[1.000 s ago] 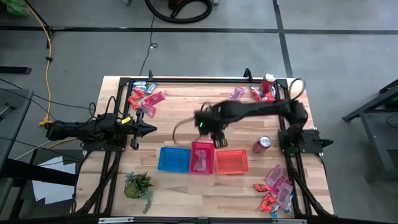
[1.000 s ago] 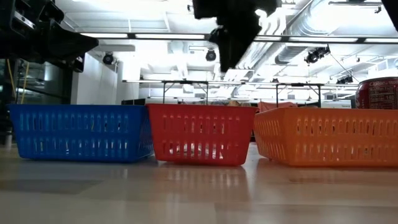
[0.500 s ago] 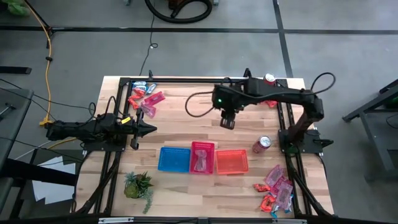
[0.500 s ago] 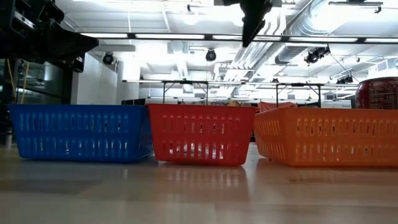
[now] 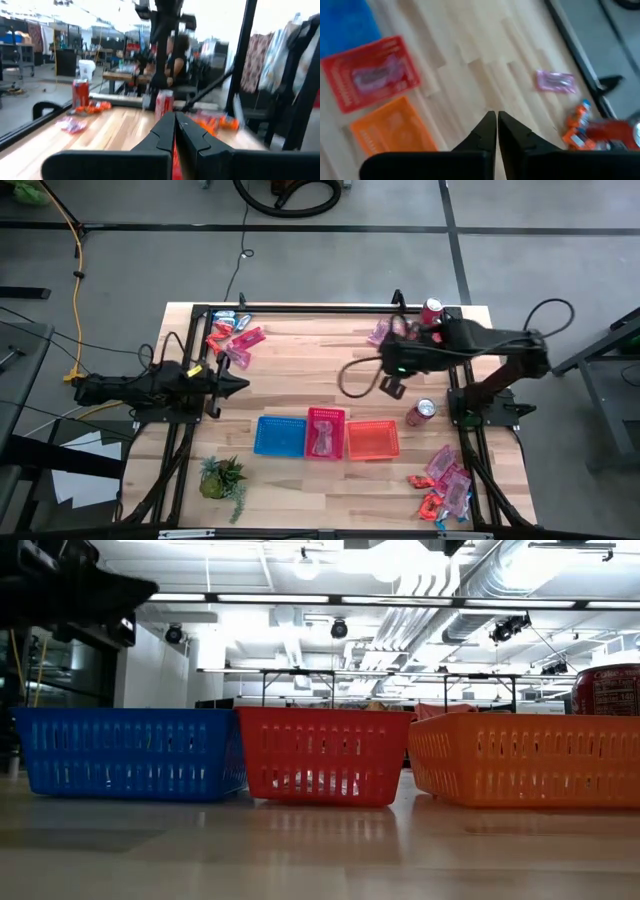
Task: Sort candy
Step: Put the red candy pack into the red bin
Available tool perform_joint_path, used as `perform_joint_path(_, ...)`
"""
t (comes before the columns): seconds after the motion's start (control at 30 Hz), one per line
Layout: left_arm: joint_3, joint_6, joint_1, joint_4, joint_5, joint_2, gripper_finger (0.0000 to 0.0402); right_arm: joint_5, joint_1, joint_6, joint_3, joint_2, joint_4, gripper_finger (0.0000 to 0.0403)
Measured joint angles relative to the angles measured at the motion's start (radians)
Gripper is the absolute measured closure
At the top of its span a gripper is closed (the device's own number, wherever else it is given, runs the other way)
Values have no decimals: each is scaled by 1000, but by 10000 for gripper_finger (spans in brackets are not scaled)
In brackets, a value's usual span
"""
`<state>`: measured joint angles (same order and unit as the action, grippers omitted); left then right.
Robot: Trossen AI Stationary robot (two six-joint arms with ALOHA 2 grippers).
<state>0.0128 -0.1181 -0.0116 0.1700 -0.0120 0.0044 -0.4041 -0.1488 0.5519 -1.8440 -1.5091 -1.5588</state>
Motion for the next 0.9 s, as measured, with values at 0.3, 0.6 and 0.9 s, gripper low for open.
perform_joint_path(0.3,0,-96,0,64,-55,3,401,-55,-171,419,569,329,332,402)
perform_joint_path(0.6,207,-354,20,-154,-283,274,336,-57,-147,444,959,516,693,402)
perform_joint_path(0.9,725,-398,312,-708,-163,831,201,-4,-33,225,1091,631,800,402)
